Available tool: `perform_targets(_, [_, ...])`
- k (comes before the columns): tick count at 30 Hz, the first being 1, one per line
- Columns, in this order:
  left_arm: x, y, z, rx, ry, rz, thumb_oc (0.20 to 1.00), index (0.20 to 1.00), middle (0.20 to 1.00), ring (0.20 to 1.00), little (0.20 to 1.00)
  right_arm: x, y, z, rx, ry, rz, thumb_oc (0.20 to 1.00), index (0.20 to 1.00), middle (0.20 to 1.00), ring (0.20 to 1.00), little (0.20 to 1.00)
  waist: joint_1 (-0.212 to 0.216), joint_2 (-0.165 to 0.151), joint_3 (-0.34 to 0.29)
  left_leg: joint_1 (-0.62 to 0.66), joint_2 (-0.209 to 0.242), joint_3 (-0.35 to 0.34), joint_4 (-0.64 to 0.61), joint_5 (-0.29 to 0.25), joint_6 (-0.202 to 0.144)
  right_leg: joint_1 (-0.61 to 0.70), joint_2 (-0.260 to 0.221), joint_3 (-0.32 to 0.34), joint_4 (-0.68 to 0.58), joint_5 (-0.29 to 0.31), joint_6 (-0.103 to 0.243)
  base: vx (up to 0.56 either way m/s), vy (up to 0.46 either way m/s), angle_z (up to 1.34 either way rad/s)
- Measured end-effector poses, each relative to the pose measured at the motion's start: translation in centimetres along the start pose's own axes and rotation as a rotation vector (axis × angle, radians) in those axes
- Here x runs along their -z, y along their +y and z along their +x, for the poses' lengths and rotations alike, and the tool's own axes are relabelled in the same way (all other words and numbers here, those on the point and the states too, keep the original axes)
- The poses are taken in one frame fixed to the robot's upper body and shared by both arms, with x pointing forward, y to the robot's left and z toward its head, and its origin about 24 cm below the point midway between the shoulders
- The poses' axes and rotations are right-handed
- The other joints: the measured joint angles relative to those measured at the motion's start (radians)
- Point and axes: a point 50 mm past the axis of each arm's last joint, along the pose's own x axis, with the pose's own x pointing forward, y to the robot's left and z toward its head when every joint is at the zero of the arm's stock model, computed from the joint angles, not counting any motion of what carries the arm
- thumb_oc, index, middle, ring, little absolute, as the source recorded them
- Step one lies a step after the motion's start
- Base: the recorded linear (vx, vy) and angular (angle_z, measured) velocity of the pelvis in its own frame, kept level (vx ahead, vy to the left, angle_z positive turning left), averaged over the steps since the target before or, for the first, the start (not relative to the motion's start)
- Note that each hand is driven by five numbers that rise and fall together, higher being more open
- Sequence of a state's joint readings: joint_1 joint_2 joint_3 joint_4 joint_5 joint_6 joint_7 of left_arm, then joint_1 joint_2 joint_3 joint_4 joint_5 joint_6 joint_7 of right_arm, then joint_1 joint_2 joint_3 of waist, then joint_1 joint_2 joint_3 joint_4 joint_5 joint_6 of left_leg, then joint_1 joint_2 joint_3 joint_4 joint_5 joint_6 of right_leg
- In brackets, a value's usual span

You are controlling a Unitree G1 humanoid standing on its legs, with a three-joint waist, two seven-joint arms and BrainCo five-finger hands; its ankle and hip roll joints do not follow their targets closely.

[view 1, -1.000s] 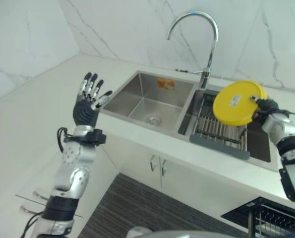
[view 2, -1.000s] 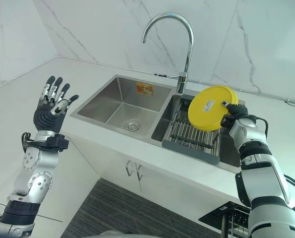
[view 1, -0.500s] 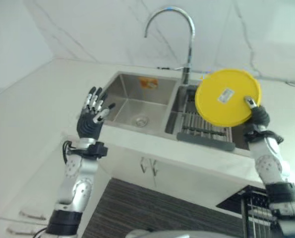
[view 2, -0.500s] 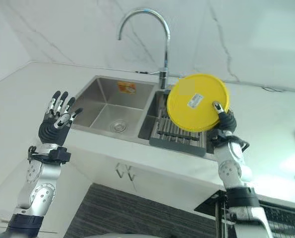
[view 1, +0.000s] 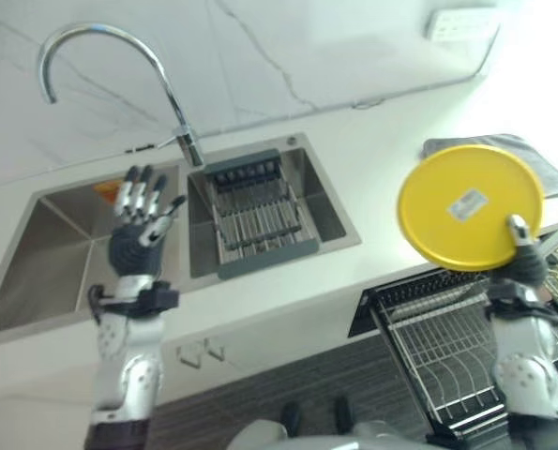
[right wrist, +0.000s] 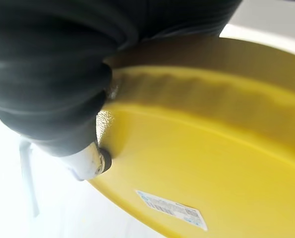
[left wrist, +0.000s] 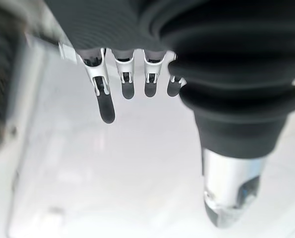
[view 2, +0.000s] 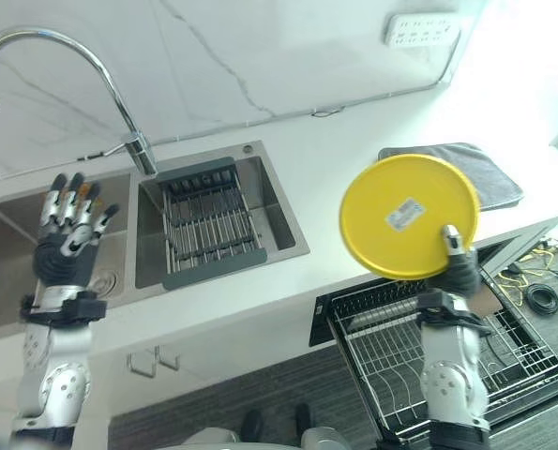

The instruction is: Place the dishes in the dishwasher.

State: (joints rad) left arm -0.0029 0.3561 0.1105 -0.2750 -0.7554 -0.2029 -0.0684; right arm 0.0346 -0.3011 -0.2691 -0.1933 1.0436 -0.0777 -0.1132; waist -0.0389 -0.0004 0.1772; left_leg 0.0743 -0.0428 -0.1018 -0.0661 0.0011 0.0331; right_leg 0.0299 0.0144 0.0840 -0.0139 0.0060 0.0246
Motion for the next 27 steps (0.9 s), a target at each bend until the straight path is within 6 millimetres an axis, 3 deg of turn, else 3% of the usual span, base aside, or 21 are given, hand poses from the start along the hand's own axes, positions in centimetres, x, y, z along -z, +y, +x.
perform_targets(4, [0.0, -2.3, 1.2, 0.114, -0.014, 0.009, 1.000, 1.000, 1.000, 1.000, 1.000, -1.2, 1.4, -0.5, -0.061, -0.046, 0.005, 0.200, 0.200, 0.200, 0.200, 0.200, -0.038, 0.018, -0.001, 0.028, -0.014, 0.044, -0.019, 0.040, 0.026, -0.028, -0.016, 0.012, 0.091, -0.044, 0.043, 0.07, 0.185, -0.17])
perform_targets(8, [0.0, -2.2, 1.1, 0.115, -0.004, 0.016, 1.000, 1.000, 1.000, 1.000, 1.000, -1.3, 0.5, -1.1, -0.020, -0.041, -0.006, 0.200, 0.200, 0.200, 0.200, 0.200, -0.059, 0.011, 0.000, 0.050, -0.023, 0.069, -0.018, 0.034, 0.021, -0.055, -0.026, -0.011, 0.145, -0.052, 0.053, 0.02, 0.129, -0.29])
perform_targets(11, [0.1, -1.7, 0.6, 0.097, 0.019, 0.038, 1.000, 1.000, 1.000, 1.000, 1.000, -1.3, -0.5, -1.8, 0.022, -0.026, -0.016, 0.200, 0.200, 0.200, 0.200, 0.200, -0.058, -0.013, 0.006, 0.057, -0.018, 0.109, -0.018, 0.033, 0.018, -0.078, -0.025, -0.019, 0.158, -0.047, 0.062, -0.04, -0.015, -0.63])
perform_targets(12, [0.0, -1.3, 0.4, 0.078, 0.025, 0.047, 1.000, 1.000, 1.000, 1.000, 1.000, -1.1, -0.4, -1.6, 0.020, -0.026, 0.015, 0.200, 0.200, 0.200, 0.200, 0.200, -0.047, -0.025, 0.011, 0.063, -0.012, 0.144, -0.018, 0.032, 0.017, -0.086, -0.030, -0.066, 0.153, -0.040, 0.074, -0.15, -0.079, -1.24])
perform_targets(13, [0.0, -1.0, 0.2, 0.062, 0.028, 0.058, 1.000, 1.000, 1.000, 1.000, 1.000, -1.0, 0.0, -1.3, 0.007, -0.026, 0.040, 0.200, 0.200, 0.200, 0.200, 0.200, -0.042, -0.040, 0.015, 0.065, -0.001, 0.201, -0.008, 0.018, 0.008, -0.100, -0.035, -0.174, 0.146, -0.027, 0.085, -0.23, -0.073, -1.74])
perform_targets(14, [-0.4, -0.2, -0.3, 0.035, 0.033, 0.096, 1.000, 1.000, 1.000, 1.000, 1.000, -0.2, 0.8, -0.5, -0.022, -0.013, 0.070, 0.200, 0.200, 0.200, 0.200, 0.200, -0.016, -0.053, 0.026, 0.053, 0.026, 0.290, 0.035, -0.001, 0.016, -0.107, -0.043, -0.332, 0.123, -0.004, 0.094, -0.34, -0.049, -2.77])
perform_targets(15, [-0.2, 0.9, -0.6, -0.023, 0.054, 0.147, 1.000, 1.000, 1.000, 1.000, 1.000, 0.9, 1.8, 1.3, -0.050, 0.009, 0.114, 0.200, 0.200, 0.200, 0.200, 0.200, 0.036, -0.051, 0.036, 0.041, 0.080, 0.408, 0.081, -0.031, 0.061, -0.129, -0.113, -0.607, 0.272, -0.055, 0.078, -0.31, -0.086, -2.67])
perform_targets(16, [0.1, 0.9, -0.6, -0.040, 0.056, 0.146, 1.000, 1.000, 1.000, 1.000, 1.000, 0.8, 1.9, 1.8, -0.052, -0.003, 0.127, 0.200, 0.200, 0.200, 0.200, 0.200, 0.054, -0.042, 0.031, 0.048, 0.110, 0.468, 0.078, -0.047, 0.083, -0.122, -0.169, -0.658, 0.411, -0.090, 0.052, -0.26, -0.128, -2.29])
perform_targets(17, [-0.2, 0.8, -0.5, -0.037, 0.036, 0.154, 1.000, 1.000, 1.000, 1.000, 1.000, 0.7, 2.1, 2.0, -0.056, -0.024, 0.142, 0.200, 0.200, 0.200, 0.200, 0.200, 0.079, -0.024, 0.035, 0.065, 0.128, 0.499, 0.057, -0.048, 0.079, -0.113, -0.202, -0.669, 0.477, -0.116, 0.055, -0.07, -0.144, -1.09])
perform_targets(18, [-0.7, 0.8, -0.2, -0.043, 0.004, 0.163, 1.000, 1.000, 1.000, 1.000, 1.000, 0.7, 2.5, 2.1, -0.066, -0.041, 0.154, 0.200, 0.200, 0.200, 0.200, 0.200, 0.107, -0.040, 0.032, 0.064, 0.127, 0.487, 0.056, -0.034, 0.059, -0.074, -0.217, -0.616, 0.421, -0.122, 0.074, -0.03, -0.123, -0.96])
perform_targets(20, [-1.2, 0.7, 0.3, -0.052, -0.030, 0.172, 1.000, 1.000, 1.000, 1.000, 1.000, 1.1, 3.9, 1.9, -0.106, -0.046, 0.196, 0.200, 0.200, 0.200, 0.200, 0.200, 0.122, -0.092, 0.026, 0.055, 0.104, 0.431, 0.075, -0.027, 0.045, 0.079, -0.190, -0.510, 0.068, -0.056, 0.091, 0.03, -0.073, -0.48])
perform_targets(21, [-1.0, 0.6, 0.3, -0.076, -0.042, 0.149, 1.000, 1.000, 1.000, 1.000, 1.000, 1.1, 4.2, 1.9, -0.115, -0.047, 0.201, 0.200, 0.200, 0.200, 0.200, 0.200, 0.125, -0.066, 0.032, 0.043, 0.121, 0.436, 0.102, -0.030, 0.030, 0.112, -0.157, -0.502, -0.004, -0.018, 0.072, 0.04, -0.014, -0.41])
perform_targets(22, [-1.1, 0.5, 0.1, -0.085, -0.052, 0.154, 1.000, 1.000, 1.000, 1.000, 1.000, 1.2, 4.6, 1.7, -0.121, -0.037, 0.193, 0.200, 0.200, 0.200, 0.200, 0.200, 0.132, -0.062, 0.032, 0.013, 0.131, 0.432, 0.152, -0.052, 0.006, 0.133, -0.148, -0.468, -0.057, 0.006, 0.056, 0.07, 0.012, -0.71])
perform_targets(23, [-1.2, 0.2, -0.2, -0.084, -0.060, 0.148, 1.000, 1.000, 1.000, 1.000, 1.000, 0.8, 4.6, 1.8, -0.123, -0.045, 0.173, 0.200, 0.200, 0.200, 0.200, 0.200, 0.133, -0.041, 0.030, 0.018, 0.120, 0.401, 0.088, -0.047, -0.010, 0.136, -0.133, -0.443, -0.074, 0.011, 0.052, 0.08, 0.020, -0.67])
perform_targets(25, [-1.4, -0.3, -0.2, -0.072, -0.081, 0.131, 1.000, 1.000, 1.000, 1.000, 1.000, -0.4, 4.0, 1.8, -0.104, -0.077, 0.127, 0.200, 0.200, 0.200, 0.200, 0.200, 0.102, 0.008, 0.020, 0.019, 0.119, 0.378, 0.008, -0.007, -0.021, 0.133, -0.087, -0.424, -0.074, 0.002, 0.047, 0.09, 0.029, -0.55])
perform_targets(27, [-1.4, -0.5, -0.5, -0.069, -0.081, 0.136, 1.000, 1.000, 1.000, 1.000, 1.000, -1.2, 2.6, 1.0, -0.044, -0.105, 0.104, 0.200, 0.200, 0.200, 0.200, 0.200, 0.084, 0.021, 0.007, 0.034, 0.133, 0.373, -0.008, 0.033, -0.057, 0.129, -0.067, -0.397, -0.074, -0.006, 0.045, 0.06, 0.048, -0.49])
